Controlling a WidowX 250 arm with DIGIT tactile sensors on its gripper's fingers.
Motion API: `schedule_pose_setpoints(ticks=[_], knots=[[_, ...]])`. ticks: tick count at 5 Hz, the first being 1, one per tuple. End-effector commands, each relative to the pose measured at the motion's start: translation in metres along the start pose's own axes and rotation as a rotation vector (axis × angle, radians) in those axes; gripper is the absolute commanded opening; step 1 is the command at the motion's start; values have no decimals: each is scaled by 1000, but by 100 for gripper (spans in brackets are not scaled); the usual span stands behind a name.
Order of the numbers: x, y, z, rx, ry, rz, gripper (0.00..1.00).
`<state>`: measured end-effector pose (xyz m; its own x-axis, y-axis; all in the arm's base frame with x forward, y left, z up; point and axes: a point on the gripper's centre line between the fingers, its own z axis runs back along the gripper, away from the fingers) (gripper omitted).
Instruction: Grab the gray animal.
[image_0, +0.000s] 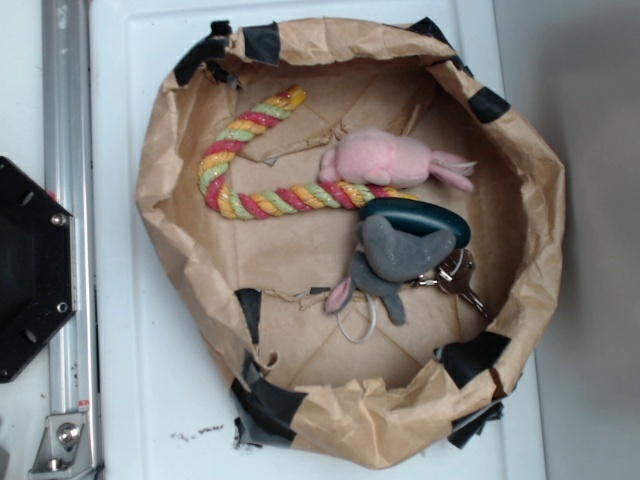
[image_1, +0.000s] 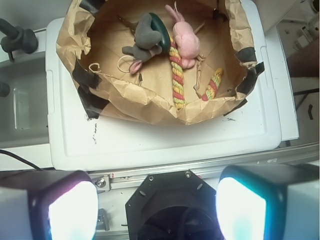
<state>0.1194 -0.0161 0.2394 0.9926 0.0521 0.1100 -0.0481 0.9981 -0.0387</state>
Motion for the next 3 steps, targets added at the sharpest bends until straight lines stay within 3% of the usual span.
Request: schedule_pose_setpoints(ticks=[1,2,3], knots=[[95,3,-60,-285,-155,446,100],[124,17,-90,-290,-168,628,100],[137,15,-135,-194,-172,708,100]])
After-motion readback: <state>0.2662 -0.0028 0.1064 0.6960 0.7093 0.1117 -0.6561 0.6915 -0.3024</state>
